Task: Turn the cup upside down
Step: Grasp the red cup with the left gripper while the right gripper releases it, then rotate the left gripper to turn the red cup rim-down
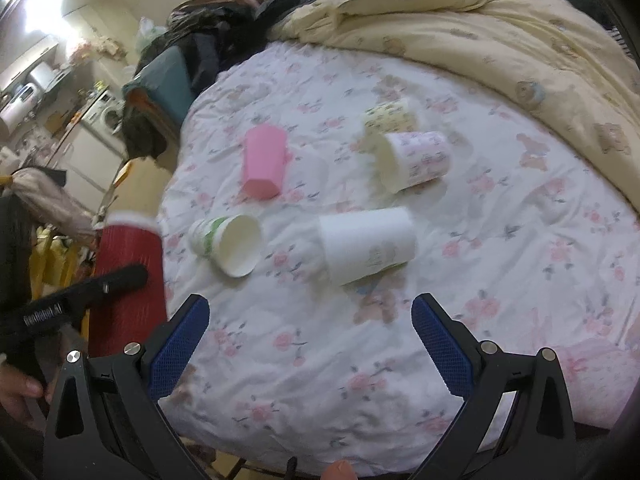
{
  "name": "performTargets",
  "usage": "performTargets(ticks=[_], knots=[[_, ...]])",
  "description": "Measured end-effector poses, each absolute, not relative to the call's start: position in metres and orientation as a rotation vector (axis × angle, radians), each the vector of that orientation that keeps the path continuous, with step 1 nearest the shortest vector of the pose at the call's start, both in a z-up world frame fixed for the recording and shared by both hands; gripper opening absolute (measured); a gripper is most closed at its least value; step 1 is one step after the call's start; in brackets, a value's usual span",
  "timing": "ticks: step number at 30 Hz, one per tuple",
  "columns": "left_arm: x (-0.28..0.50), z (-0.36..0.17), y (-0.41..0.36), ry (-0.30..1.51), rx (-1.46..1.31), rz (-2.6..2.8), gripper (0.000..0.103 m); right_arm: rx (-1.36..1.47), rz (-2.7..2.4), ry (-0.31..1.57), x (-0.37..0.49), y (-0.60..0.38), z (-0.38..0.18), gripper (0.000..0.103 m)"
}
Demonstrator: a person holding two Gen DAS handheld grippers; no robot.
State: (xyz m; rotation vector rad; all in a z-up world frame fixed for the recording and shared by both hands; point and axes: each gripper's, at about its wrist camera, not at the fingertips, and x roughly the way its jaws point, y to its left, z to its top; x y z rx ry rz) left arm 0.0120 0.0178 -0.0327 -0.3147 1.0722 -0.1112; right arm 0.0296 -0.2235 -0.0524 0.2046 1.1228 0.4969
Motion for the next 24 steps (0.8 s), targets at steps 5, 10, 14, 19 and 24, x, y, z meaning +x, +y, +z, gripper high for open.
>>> performTargets(ticks=[5,10,14,19,24], knots=[[0.014,-0.037,0.016,1.089,-0.329,-0.119,0.067,0.341,0.756,1.172,0.026,-0.202,-0.052,0.103],[0.012,-0.032,0.013,1.066,-0.326,-0.131,0.067,0.317,0.853,1.232,0.019,-0.179,-0.058,0.103],[0.011,-0.028,0.012,1.046,-0.324,-0.150,0.067,0.274,0.862,1.249,0.015,-0.170,-0.063,0.103],[0.010,-0.023,0.010,1.027,-0.316,-0.161,0.067,0.269,0.835,1.291,0.017,-0.174,-0.072,0.103],[0.008,-0.022,0.004,1.032,-0.307,-0.195,0.067,0.204,0.738,1.331,0.021,-0.177,-0.083,0.103]])
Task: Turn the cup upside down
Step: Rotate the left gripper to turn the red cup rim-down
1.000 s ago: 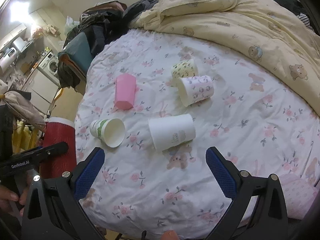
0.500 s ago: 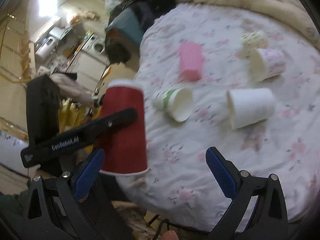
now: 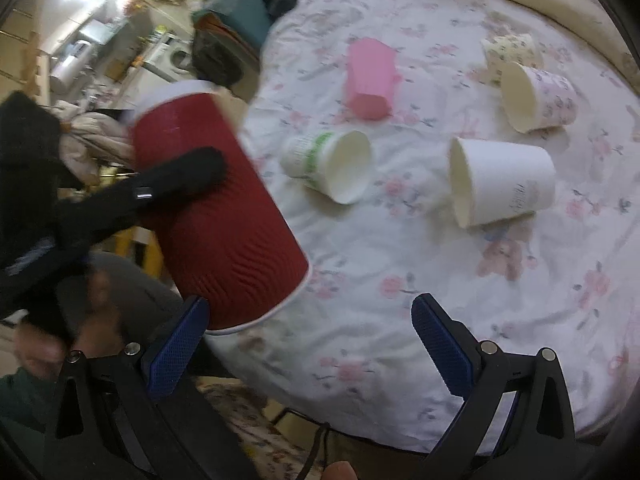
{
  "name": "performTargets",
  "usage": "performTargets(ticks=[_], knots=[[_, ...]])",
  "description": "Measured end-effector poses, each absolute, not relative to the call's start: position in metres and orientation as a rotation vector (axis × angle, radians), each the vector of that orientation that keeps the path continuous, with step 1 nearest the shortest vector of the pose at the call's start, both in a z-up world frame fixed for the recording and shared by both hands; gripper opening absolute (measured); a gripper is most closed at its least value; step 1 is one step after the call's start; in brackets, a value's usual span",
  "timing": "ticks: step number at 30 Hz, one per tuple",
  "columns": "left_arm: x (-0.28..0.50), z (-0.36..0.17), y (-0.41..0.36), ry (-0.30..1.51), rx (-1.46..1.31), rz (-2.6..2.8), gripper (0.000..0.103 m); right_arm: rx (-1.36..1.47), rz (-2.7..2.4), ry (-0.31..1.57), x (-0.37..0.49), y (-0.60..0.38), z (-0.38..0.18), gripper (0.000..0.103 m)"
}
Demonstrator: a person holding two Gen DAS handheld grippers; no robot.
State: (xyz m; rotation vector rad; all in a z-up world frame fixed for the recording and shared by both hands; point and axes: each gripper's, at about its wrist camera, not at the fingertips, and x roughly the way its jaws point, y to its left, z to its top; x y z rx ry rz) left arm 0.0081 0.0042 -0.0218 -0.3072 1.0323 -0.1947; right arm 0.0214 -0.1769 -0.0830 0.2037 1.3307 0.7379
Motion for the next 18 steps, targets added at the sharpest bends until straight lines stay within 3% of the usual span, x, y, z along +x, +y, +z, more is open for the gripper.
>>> performTargets(ticks=[11,18], knots=[[0.005,-0.019,-0.001,1.021,-0.255,-0.182,0.066,0.178,0.636,1.338,0.028,-0.189,-0.088,0.103],[0.007,-0.032,0.003,1.058,-0.183,-0.075,0.066,0.121,0.375,1.096,0.035,-0.234,-0.047,0.103]])
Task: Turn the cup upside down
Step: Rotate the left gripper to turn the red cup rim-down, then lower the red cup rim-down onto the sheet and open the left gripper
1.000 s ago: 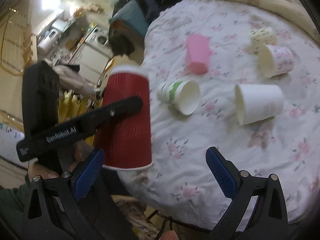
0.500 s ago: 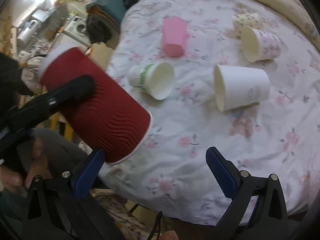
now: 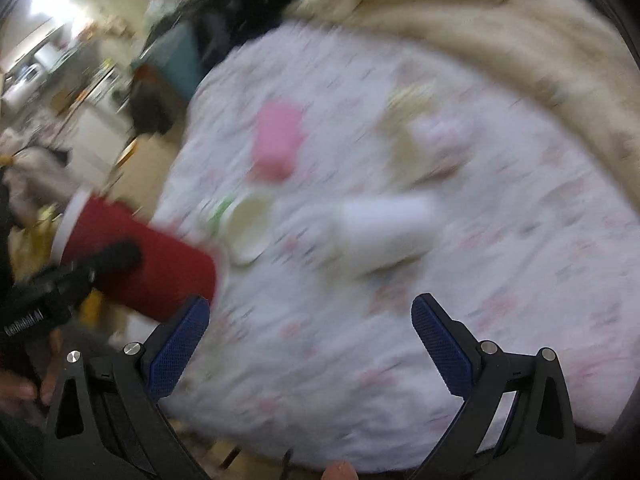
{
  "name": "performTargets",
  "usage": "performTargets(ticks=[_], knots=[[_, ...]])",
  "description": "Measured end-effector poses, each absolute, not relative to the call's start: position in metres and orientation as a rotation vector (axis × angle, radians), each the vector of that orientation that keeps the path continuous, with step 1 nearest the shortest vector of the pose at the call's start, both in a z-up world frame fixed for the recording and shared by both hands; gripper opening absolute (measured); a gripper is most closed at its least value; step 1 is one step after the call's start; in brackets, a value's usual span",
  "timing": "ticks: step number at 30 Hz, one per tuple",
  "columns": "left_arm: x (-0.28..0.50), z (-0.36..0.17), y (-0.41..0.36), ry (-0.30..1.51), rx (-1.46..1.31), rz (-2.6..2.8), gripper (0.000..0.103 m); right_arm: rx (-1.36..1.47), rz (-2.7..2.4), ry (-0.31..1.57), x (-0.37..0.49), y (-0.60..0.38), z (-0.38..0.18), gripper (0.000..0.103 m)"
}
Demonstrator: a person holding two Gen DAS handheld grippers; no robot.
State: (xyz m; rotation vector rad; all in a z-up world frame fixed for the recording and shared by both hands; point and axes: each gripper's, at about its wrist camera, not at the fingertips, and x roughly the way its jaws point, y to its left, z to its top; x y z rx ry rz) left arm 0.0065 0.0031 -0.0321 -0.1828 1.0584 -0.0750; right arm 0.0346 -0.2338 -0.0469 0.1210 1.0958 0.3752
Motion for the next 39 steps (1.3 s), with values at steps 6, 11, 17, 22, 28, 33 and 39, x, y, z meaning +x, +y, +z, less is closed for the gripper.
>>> performTargets(ticks=[6,11,17,22,28,33,39], knots=[[0.011,-0.049,-0.023,1.112,-0.132,-0.043,0.067,0.201,0.267,1.054,0.039,-0.269,-0.039,0.103],[0.022,-0.062,-0.053,1.121,-0.097,-0.016,0.067,0.294,0.257,1.066,0.044,-0.292,-0.039,0.103],[0.043,-0.074,-0.076,1.101,-0.101,0.014,0.067,0.330,0.267,1.066,0.045,-0.295,-0.036,0.103],[0.056,-0.083,-0.090,1.065,-0.033,0.060,0.067,0.360,0.274,1.068,0.045,-0.299,-0.036,0.103],[0.057,-0.097,-0.094,1.078,-0.042,0.067,0.067,0.359,0.286,1.085,0.046,-0.297,-0.038,0.103],[0.054,-0.098,-0.099,1.071,0.001,0.060,0.068,0.362,0.291,1.087,0.046,-0.296,-0.039,0.103],[0.053,-0.099,-0.101,1.105,0.020,0.051,0.091,0.351,0.286,1.088,0.046,-0.295,-0.039,0.103]])
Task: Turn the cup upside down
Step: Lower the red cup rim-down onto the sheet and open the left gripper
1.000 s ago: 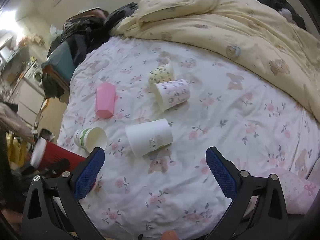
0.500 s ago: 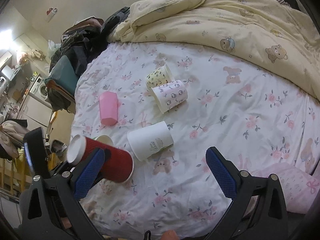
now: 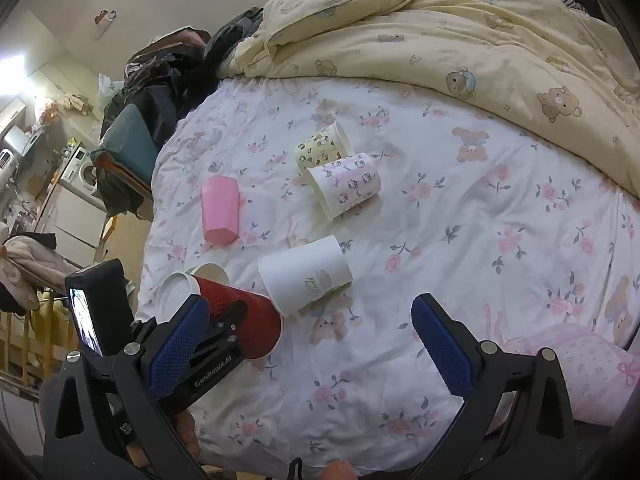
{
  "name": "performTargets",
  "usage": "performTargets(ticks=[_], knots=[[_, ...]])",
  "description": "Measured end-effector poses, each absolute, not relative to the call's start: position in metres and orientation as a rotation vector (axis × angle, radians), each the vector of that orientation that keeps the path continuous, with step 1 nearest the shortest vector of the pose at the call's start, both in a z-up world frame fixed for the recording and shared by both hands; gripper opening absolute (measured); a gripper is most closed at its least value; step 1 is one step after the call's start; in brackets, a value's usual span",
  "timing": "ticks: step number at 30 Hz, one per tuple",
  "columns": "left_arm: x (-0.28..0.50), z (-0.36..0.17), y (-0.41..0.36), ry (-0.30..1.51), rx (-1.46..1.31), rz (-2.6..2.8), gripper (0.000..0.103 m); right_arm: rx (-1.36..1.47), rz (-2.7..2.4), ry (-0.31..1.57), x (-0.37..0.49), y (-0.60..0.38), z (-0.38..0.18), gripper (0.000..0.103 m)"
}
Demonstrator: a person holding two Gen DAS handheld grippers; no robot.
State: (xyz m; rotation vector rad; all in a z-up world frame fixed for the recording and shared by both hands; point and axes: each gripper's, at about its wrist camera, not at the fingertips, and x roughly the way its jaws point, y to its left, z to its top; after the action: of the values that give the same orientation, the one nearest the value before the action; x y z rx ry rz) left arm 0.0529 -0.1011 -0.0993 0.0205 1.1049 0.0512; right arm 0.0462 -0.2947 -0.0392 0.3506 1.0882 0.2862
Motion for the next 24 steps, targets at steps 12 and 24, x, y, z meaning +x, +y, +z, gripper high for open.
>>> performTargets(ticks=[12,24], knots=[[0.002,-0.030,-0.063,0.991,-0.022,0.016,0.092,0.324,0.302,1.054,0.042,-0.290,-0.035,0.103],[-0.040,0.007,-0.001,0.867,-0.103,0.073,0.097,0.138,0.394,0.922,0.009,-0.245,-0.010,0.103]])
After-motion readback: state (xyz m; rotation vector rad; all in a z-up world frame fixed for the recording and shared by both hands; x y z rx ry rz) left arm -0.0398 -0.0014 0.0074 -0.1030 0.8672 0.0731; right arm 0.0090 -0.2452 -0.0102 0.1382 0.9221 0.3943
